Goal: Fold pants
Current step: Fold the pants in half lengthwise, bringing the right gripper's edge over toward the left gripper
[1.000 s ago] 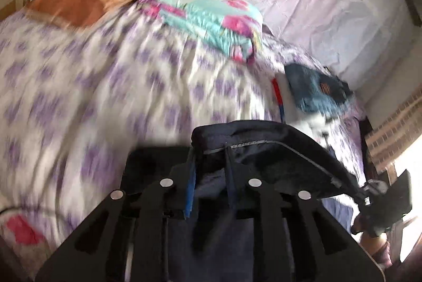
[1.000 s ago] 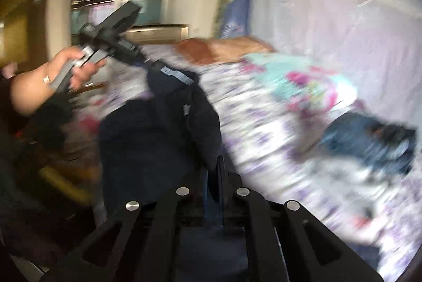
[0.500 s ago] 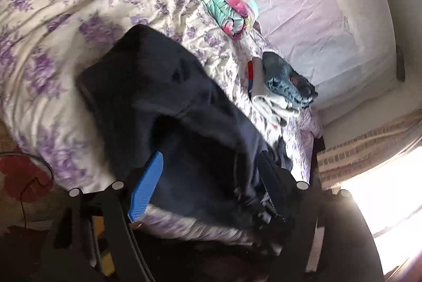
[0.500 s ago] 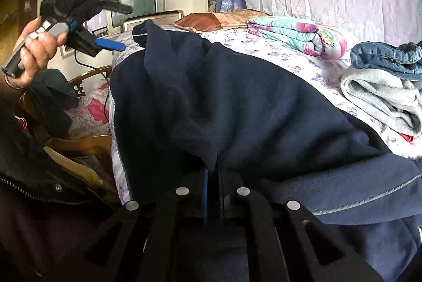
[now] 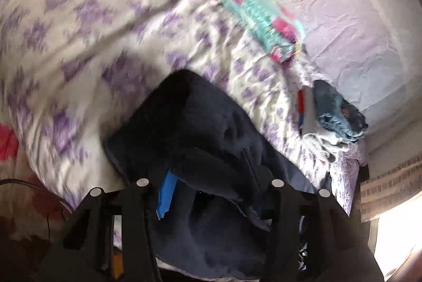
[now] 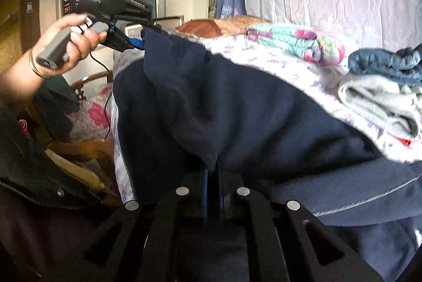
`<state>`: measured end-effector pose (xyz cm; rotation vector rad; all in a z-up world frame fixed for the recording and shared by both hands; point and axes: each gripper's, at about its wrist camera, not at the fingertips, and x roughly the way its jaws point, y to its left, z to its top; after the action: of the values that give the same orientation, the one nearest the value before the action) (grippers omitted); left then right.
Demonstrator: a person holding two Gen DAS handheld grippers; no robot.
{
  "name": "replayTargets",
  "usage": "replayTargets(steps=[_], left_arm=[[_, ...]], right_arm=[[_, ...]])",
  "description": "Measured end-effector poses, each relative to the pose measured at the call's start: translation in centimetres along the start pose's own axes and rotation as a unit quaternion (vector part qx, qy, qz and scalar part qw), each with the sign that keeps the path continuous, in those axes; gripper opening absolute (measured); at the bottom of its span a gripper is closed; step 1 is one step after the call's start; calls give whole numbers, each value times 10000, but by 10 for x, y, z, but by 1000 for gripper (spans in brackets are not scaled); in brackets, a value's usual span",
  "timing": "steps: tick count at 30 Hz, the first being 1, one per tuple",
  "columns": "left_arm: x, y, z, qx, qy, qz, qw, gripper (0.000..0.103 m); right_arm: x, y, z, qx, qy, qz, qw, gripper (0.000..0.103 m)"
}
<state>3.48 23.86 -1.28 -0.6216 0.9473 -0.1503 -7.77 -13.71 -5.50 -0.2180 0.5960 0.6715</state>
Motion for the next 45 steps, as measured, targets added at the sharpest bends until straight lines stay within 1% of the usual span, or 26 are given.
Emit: replayTargets(steps=[4, 5, 7, 9, 12, 15, 17, 19, 21, 22, 24, 25, 26, 27, 28, 29, 31, 33, 34, 35, 36, 37, 39, 40, 42, 45], left_arm=[[-32, -12, 3, 545, -424, 9, 9976, 42], [-37, -12, 2, 640, -459, 33, 9969, 42], [-39, -6, -4, 864, -427, 212, 9951, 42], [-24, 13, -13, 898, -180, 492, 9946, 42], [-5, 35, -28, 856, 60, 623, 9944, 41], [-4, 43, -41, 951, 20, 680, 9931, 45], [-7, 47, -45, 963, -28, 816, 9920, 59], [-15, 52, -46, 842, 49, 746, 9936, 59], [-35, 50, -50, 774, -64, 726, 9943, 57], [-46, 42, -52, 850, -211, 775, 9931, 57], [-74, 18, -58, 1159, -580, 699, 9891, 57], [-80, 6, -61, 1311, -655, 621, 9873, 59], [-85, -12, -65, 1514, -688, 447, 9851, 64], [-86, -28, -71, 1708, -677, 265, 9826, 66], [-82, -48, -79, 1953, -610, 77, 9788, 71], [-73, -68, -88, 2204, -462, -108, 9742, 72], [-41, -104, -111, 2634, 39, -488, 9634, 72], [-5, -128, -133, 2862, 586, -657, 9541, 72], [15, -137, -146, 2961, 877, -697, 9486, 72], [39, -144, -159, 3039, 1239, -710, 9420, 72], [49, -144, -165, 3018, 1407, -709, 9403, 72], [64, -144, -173, 2965, 1677, -709, 9375, 71], [76, -140, -178, 2874, 1796, -681, 9384, 71], [75, -137, -179, 2874, 1774, -753, 9382, 72], [73, -132, -177, 2844, 1783, -907, 9376, 72], [72, -128, -176, 2887, 1811, -1027, 9345, 72]], right_arm=[[-39, 7, 32, -6, -507, 60, 9987, 7], [-47, 11, 37, -42, -557, 189, 9983, 7], [-44, 21, 35, -153, -300, 450, 9984, 7], [-25, 30, 21, -285, 129, 398, 9987, 7], [7, 36, -6, -205, 699, 372, 9966, 10], [11, 36, -16, -82, 667, 353, 9971, 12], [9, 37, -15, -88, 668, 351, 9971, 17], [-1, 37, -13, -88, 581, 263, 9979, 27], [-23, 32, -8, -4, 270, -65, 9996, 53], [-34, 23, -4, 93, 87, -263, 9996, 59], [-70, -7, 6, 517, -352, -941, 9936, 83], [-89, -33, 11, 838, -514, -1432, 9848, 90], [-98, -51, 14, 1061, -561, -1760, 9770, 100], [-106, -78, 19, 1419, -502, -2155, 9648, 100], [-107, -105, 23, 1787, -297, -2422, 9532, 100], [-104, -123, 26, 2042, -123, -2572, 9445, 100], [-82, -169, 31, 2573, 478, -2963, 9185, 100], [-55, -195, 30, 2699, 1032, -3316, 8981, 99], [-37, -207, 24, 2748, 1444, -3557, 8816, 99], [-25, -211, 15, 2767, 1741, -3578, 8747, 92], [-8, -214, 2, 2706, 2133, -3380, 8758, 46], [-1, -214, -6, 2745, 2236, -3006, 8856, 30], [-27, -209, -9, 2813, 1705, -2827, 9010, 7], [-55, -203, -10, 2941, 1203, -2757, 9072, 7], [-110, -186, -14, 3102, 327, -2725, 9102, 7], [-192, -132, -49, 3391, -1026, -2661, 8965, 7]])
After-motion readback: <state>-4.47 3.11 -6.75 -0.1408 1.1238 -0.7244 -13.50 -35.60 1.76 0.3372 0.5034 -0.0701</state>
